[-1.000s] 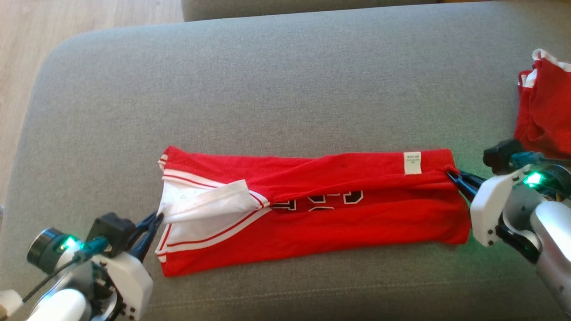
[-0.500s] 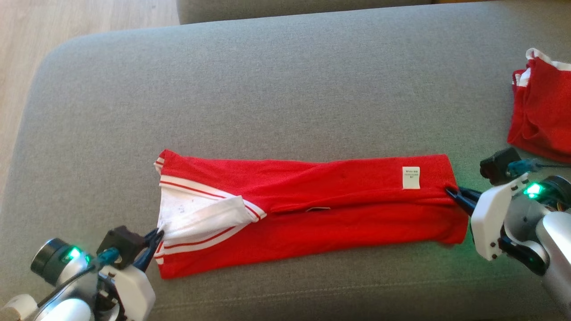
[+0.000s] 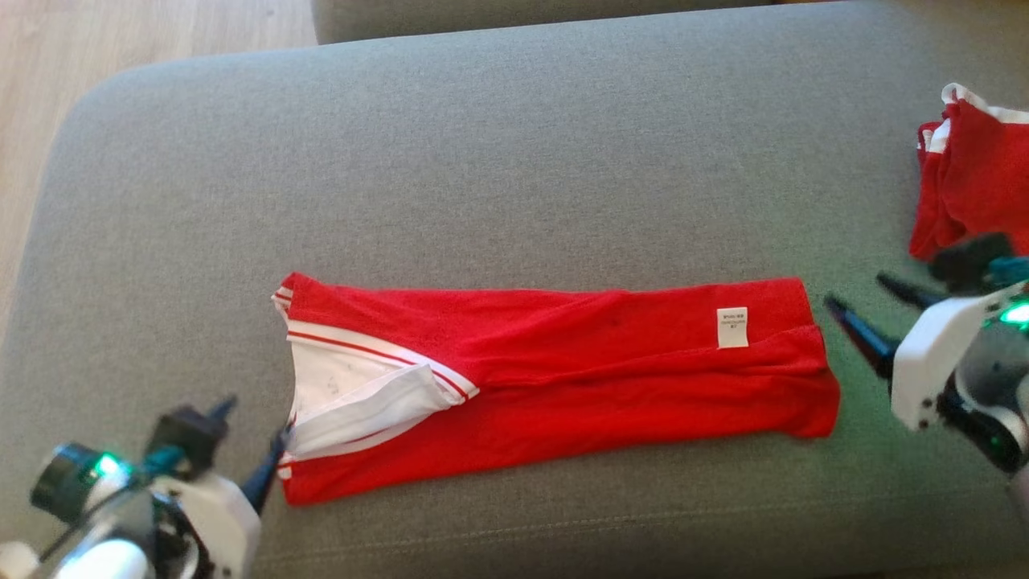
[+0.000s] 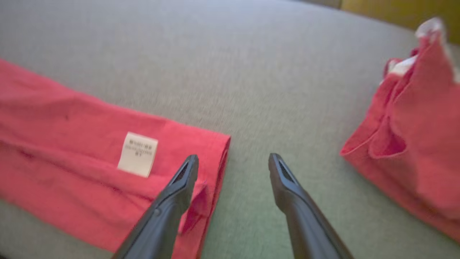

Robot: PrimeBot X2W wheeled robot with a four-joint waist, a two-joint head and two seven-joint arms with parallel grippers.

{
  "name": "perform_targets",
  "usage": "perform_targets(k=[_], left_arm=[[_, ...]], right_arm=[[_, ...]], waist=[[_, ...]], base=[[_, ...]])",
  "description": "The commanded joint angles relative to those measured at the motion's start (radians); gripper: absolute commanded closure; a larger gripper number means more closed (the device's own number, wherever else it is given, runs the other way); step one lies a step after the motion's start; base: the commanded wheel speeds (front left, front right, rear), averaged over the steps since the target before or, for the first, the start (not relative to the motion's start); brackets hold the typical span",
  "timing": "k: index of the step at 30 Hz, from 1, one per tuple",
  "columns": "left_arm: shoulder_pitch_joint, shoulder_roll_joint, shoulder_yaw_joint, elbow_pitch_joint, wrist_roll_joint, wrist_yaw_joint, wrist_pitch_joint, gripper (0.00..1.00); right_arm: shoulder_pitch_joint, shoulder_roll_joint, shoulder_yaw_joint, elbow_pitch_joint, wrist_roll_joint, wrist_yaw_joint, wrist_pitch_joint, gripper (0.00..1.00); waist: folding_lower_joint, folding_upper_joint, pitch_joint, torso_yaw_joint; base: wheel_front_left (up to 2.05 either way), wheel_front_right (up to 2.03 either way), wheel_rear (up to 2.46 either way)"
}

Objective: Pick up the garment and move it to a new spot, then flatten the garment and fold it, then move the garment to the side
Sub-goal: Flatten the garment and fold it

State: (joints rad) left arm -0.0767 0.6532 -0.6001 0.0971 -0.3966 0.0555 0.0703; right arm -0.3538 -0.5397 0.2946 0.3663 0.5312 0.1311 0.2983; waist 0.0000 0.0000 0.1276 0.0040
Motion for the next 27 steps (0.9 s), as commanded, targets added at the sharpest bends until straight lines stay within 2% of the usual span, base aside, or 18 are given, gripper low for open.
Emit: perform_targets(k=[1, 3, 7, 11, 17, 21, 25, 27], left_arm=[[-0.061, 0.020, 0.069, -0.034, -0.011, 0.021, -0.029, 0.00], [-0.075, -0.013, 0.122, -0.048, -0.038, 0.063, -0.094, 0.00], [-0.092, -0.118, 0.254, -0.094, -0.123, 0.152, -0.267, 0.00], [-0.074, -0.211, 0.346, -0.136, -0.170, 0.174, -0.326, 0.00], [-0.005, -0.349, 0.466, -0.204, -0.096, 0.137, -0.332, 0.00], [0.053, -0.455, 0.533, -0.204, -0.034, 0.088, -0.332, 0.00], [0.090, -0.522, 0.580, -0.180, 0.041, 0.030, -0.332, 0.00], [0.099, -0.538, 0.591, -0.163, 0.078, -0.001, -0.332, 0.00]], right_arm=[[0.002, -0.002, -0.021, -0.038, -0.021, 0.000, -0.032, 0.00], [-0.002, 0.044, -0.088, -0.042, -0.062, 0.000, -0.100, 0.00], [0.007, 0.183, -0.226, -0.065, -0.112, 0.000, -0.246, 0.00], [0.033, 0.302, -0.289, -0.111, -0.176, 0.000, -0.376, 0.00], [0.106, 0.441, -0.331, -0.118, -0.242, 0.000, -0.469, 0.00], [0.155, 0.476, -0.344, -0.086, -0.265, 0.000, -0.483, 0.00], [0.179, 0.487, -0.373, -0.051, -0.255, 0.000, -0.491, 0.00], [0.182, 0.489, -0.382, -0.029, -0.234, 0.000, -0.490, 0.00]], waist=[[0.0000, 0.0000, -0.001, 0.000], [0.0000, 0.0000, -0.004, 0.001], [0.0000, 0.0000, -0.017, 0.003], [0.0000, 0.0000, -0.035, -0.003], [0.0000, 0.0000, -0.056, -0.020], [0.0000, 0.0000, -0.060, -0.029], [0.0000, 0.0000, -0.065, -0.035], [0.0000, 0.0000, -0.065, -0.035]], base=[[0.00, 0.00, 0.00], [0.00, 0.00, 0.00], [0.00, 0.00, 0.00], [0.00, 0.00, 0.00], [0.00, 0.00, 0.00], [0.00, 0.00, 0.00], [0.00, 0.00, 0.00], [0.00, 0.00, 0.00]])
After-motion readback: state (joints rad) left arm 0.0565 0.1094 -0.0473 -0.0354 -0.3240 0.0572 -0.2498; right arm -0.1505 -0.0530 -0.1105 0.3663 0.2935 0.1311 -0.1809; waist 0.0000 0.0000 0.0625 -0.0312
